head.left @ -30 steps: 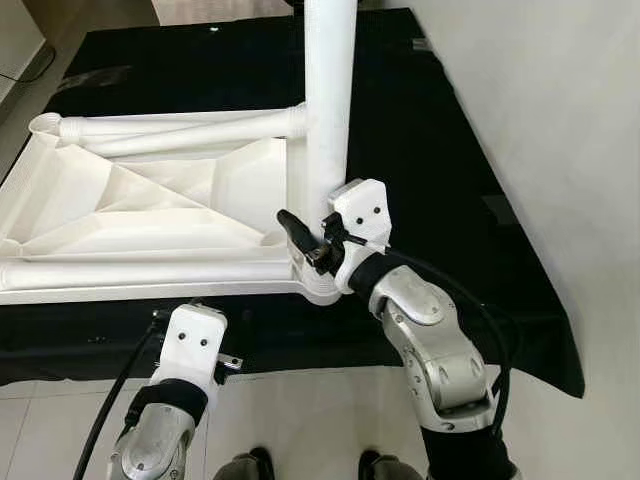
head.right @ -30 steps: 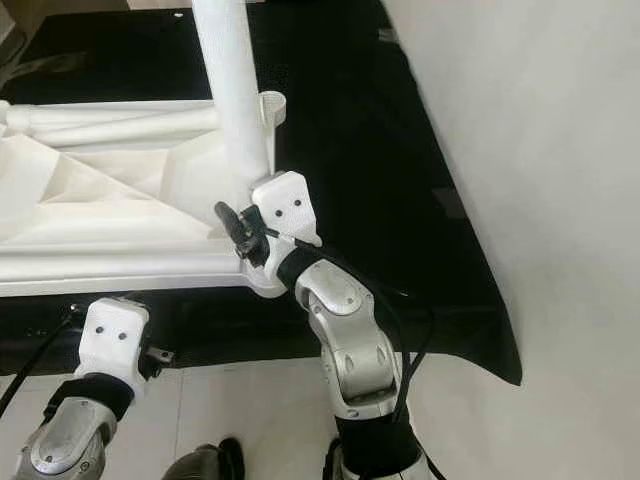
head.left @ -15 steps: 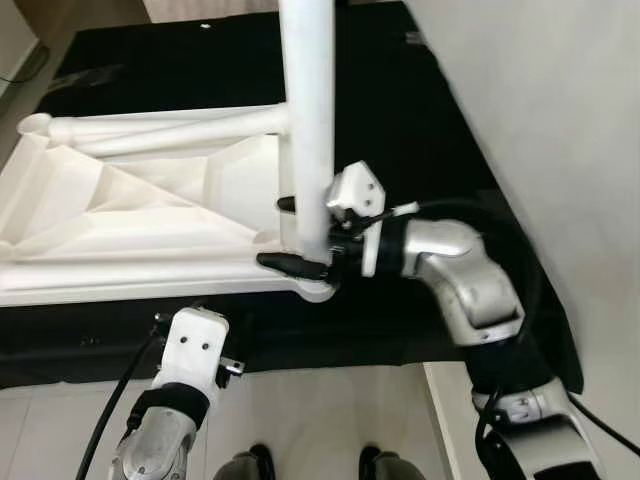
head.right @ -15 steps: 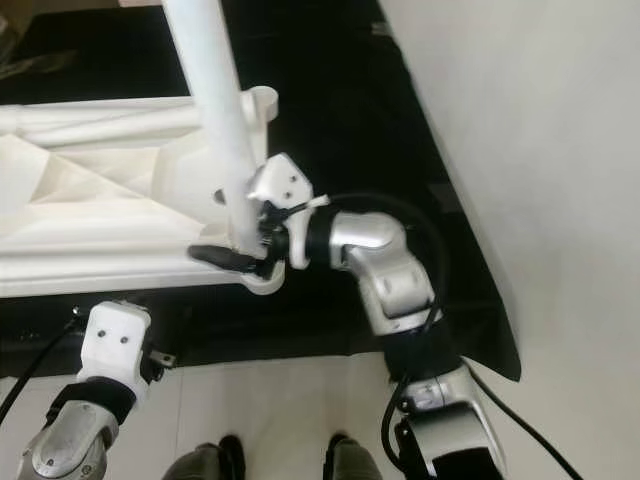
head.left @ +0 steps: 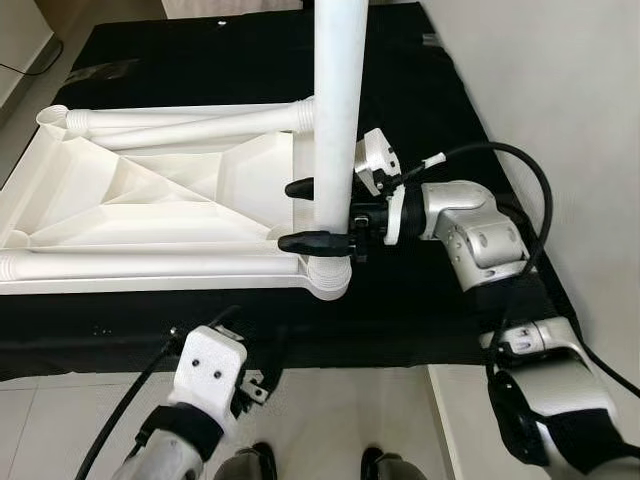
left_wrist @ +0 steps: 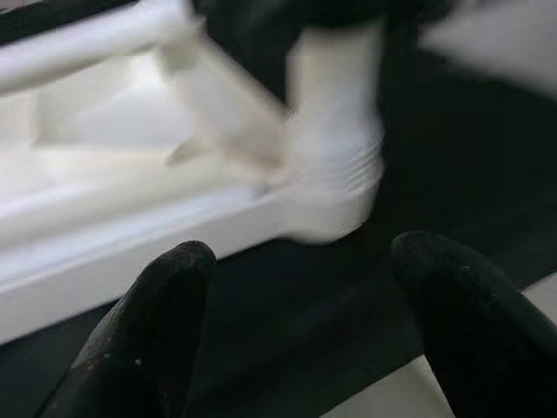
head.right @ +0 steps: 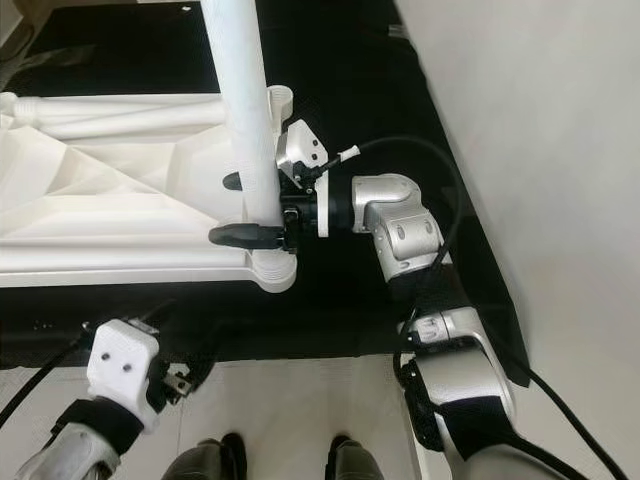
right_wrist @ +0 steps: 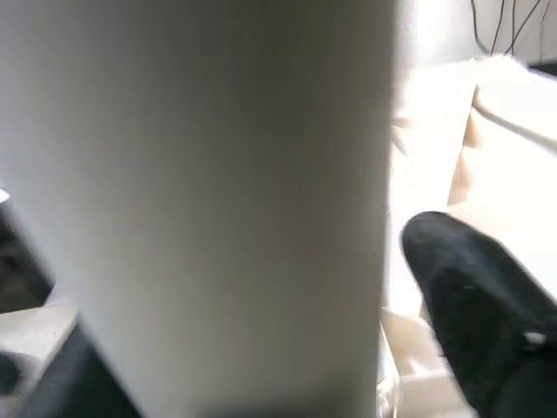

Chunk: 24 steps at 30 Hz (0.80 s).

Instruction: Building children table

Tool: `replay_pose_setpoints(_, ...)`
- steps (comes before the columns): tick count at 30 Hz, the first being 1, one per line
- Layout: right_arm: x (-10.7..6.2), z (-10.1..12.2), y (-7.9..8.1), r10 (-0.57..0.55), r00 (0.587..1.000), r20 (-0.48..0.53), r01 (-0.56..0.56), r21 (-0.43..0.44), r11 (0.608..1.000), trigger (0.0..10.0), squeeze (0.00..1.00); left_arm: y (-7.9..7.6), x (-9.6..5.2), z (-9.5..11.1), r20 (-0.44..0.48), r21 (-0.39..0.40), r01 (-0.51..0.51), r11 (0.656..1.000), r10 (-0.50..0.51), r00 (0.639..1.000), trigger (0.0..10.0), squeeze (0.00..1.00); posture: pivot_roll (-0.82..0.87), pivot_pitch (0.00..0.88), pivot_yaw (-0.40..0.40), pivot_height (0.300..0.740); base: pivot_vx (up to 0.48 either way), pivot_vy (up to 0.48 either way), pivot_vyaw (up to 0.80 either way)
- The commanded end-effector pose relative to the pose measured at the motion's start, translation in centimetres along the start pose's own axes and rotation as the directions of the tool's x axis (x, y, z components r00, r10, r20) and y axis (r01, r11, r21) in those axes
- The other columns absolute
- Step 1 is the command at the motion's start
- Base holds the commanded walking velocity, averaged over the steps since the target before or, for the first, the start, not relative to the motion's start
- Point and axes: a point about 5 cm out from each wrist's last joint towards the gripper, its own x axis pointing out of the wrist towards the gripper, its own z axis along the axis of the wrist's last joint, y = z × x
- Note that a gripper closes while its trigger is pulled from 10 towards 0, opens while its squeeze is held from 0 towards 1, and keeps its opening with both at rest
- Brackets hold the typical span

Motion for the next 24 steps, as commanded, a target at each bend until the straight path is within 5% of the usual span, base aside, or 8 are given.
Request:
replay_pose_setpoints(1,-0.5,-0.2,-0.1,0.026,1.000,0.017,-0.026,0.004,1.000,0.0,0.00,-1.1,-0.2,1.8,0.055,-0.051,0.054,0.997,-0.051,0.997,10.0,0.00,0.14,0.236,-0.028,0.740,0.000,0.000,0.00)
replay_pose_setpoints(14,-1.1,-3.3,0.6,-0.088,0.996,0.012,0.087,0.069,0.994,0.0,0.00,-1.6,-0.9,2.9,0.097,-0.082,0.057,0.995,-0.049,0.994,10.0,0.00,0.13,0.213,-0.029,0.740,0.000,0.000,0.00)
replay_pose_setpoints(15,-1.2,-4.8,0.8,-0.243,0.969,-0.039,0.246,0.116,0.962,0.0,0.00,-1.8,-1.2,2.8,0.098,-0.092,0.048,0.995,-0.039,0.994,10.0,0.00,0.13,0.211,-0.031,0.740,0.000,0.000,0.00)
replay_pose_setpoints(16,-1.7,-6.8,0.7,-0.482,0.851,-0.211,0.500,0.038,0.865,0.0,0.00,-1.8,-1.5,2.7,0.090,-0.105,0.026,0.994,-0.017,0.996,10.0,0.00,0.12,0.216,-0.024,0.740,0.000,0.000,0.00)
replay_pose_setpoints(17,-3.2,-8.0,0.3,-0.742,0.590,-0.318,0.780,-0.011,0.625,0.0,0.00,-1.9,-1.9,2.4,0.074,-0.116,0.005,0.993,0.004,0.997,10.0,0.00,0.12,0.218,-0.025,0.740,0.000,0.000,0.00)
replay_pose_setpoints(18,-3.2,-8.0,0.3,-0.742,0.590,-0.318,0.780,-0.011,0.625,0.0,0.00,-1.9,-1.9,2.4,0.074,-0.116,0.005,0.993,0.004,0.997,10.0,0.00,0.12,0.218,-0.025,0.740,0.000,0.000,0.00)
replay_pose_setpoints(19,-3.6,-8.1,2.6,-0.842,0.422,-0.336,0.889,-0.027,0.456,0.0,0.00,-2.2,-2.8,1.9,0.033,-0.137,-0.025,0.990,0.030,0.999,10.0,0.00,0.12,0.225,-0.016,0.740,0.000,0.000,0.00)
replay_pose_setpoints(24,-2.2,-7.5,4.3,-0.805,0.514,-0.295,0.854,0.090,0.512,0.0,0.00,-2.3,-3.4,1.5,-0.003,-0.156,-0.056,0.986,0.056,0.998,10.0,0.00,0.12,0.228,-0.011,0.740,0.000,0.000,0.00)
